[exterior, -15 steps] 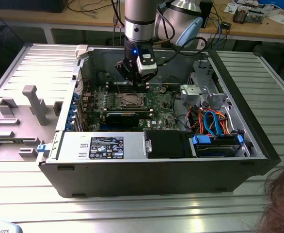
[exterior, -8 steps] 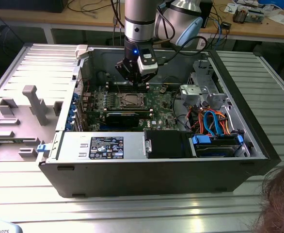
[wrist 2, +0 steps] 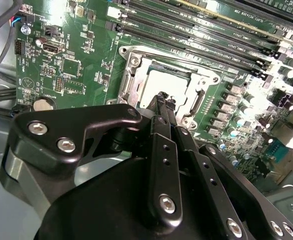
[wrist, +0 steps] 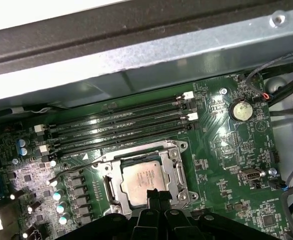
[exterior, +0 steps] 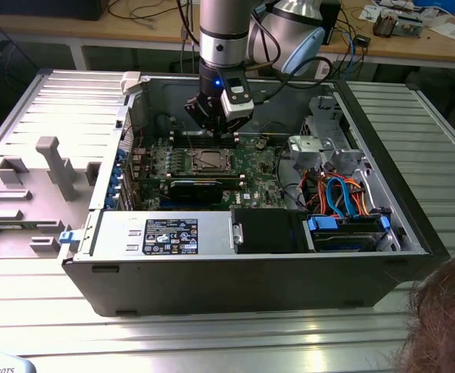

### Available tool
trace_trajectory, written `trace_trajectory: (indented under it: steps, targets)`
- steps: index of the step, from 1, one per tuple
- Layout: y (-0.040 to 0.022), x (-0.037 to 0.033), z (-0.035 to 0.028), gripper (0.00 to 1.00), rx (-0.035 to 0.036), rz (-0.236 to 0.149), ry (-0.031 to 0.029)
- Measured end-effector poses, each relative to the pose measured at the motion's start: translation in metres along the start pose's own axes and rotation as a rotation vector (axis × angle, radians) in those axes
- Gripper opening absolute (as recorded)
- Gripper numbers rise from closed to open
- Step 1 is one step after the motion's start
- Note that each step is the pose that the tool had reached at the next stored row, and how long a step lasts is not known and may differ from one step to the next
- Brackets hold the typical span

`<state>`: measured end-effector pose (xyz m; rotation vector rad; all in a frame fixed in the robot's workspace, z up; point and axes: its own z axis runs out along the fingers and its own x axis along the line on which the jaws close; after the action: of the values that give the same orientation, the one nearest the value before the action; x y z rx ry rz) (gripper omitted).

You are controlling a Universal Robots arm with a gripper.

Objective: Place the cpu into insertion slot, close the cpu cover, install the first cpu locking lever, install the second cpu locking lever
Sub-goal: 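Install the first cpu locking lever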

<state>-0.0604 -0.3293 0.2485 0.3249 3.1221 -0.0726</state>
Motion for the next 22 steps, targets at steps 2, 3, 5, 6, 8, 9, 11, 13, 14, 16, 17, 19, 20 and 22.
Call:
trace_trajectory:
  steps: [2,3,5,6,8,9,11,13,14,16,17,19,20,22]
  targets:
    - [0.0000,0.0000,0.0000,0.11,0.0000,-0.006,-0.0003]
    - [0.0000,0.0000,0.0000,0.11,0.0000,-0.010,-0.0004]
    - [0.0000,0.0000,0.0000,0.11,-0.0001,-0.019,-0.0008]
    - [0.0000,0.0000,0.0000,0.11,-0.0002,-0.022,-0.0010]
    - [0.0000,0.0000,0.0000,0.11,-0.0001,-0.029,-0.0013]
    - [0.0000,0.0000,0.0000,0.11,-0.0001,-0.031,-0.0014]
    - [0.0000,0.0000,0.0000,0.11,-0.0002,-0.039,-0.0018]
    - [0.0000,0.0000,0.0000,0.11,-0.0002,-0.045,-0.0021]
    - [0.0000,0.0000,0.0000,0.11,-0.0003,-0.047,-0.0022]
    - [0.0000,0.0000,0.0000,0.11,-0.0003,-0.054,-0.0025]
    - [0.0000,0.0000,0.0000,0.11,-0.0003,-0.056,-0.0026]
    - [0.0000,0.0000,0.0000,0.11,-0.0003,-0.062,-0.0028]
    - [0.0000,0.0000,0.0000,0.11,-0.0004,-0.064,-0.0030]
    - [0.0000,0.0000,0.0000,0.11,-0.0004,-0.070,-0.0032]
